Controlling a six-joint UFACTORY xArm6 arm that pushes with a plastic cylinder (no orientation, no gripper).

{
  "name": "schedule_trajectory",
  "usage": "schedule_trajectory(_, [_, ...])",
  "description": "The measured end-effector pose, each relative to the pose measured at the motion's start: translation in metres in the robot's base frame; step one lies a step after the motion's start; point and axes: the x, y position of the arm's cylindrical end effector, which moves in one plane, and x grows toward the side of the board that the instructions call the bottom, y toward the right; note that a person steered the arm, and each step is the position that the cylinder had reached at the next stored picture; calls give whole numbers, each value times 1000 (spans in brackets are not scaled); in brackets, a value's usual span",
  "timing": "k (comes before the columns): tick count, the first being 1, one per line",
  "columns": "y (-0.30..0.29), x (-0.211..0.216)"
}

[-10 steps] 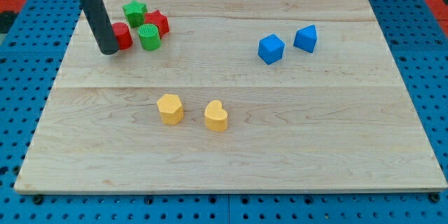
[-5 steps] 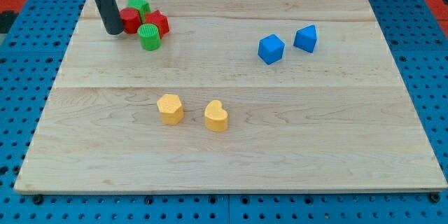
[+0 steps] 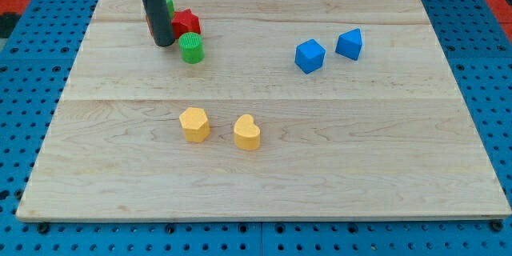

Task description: Move the green circle closer to blue cube

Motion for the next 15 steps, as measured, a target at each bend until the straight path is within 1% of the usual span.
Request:
schedule_trajectory(1, [-3,13])
schedule_trajectory(3, [-3,16])
schedule_trajectory(4, [64,22])
schedule_trajectory(5, [120,23])
schedule_trajectory(6, [126,23])
schedule_trajectory(8, [89,22])
schedule_trajectory(9, [95,22])
schedule_trajectory(11, [170,22])
schedule_trajectory(12, [172,22])
schedule_trajectory(13, [163,19])
schedule_trajectory(14, [141,-17])
schedule_trajectory(15, [138,-42])
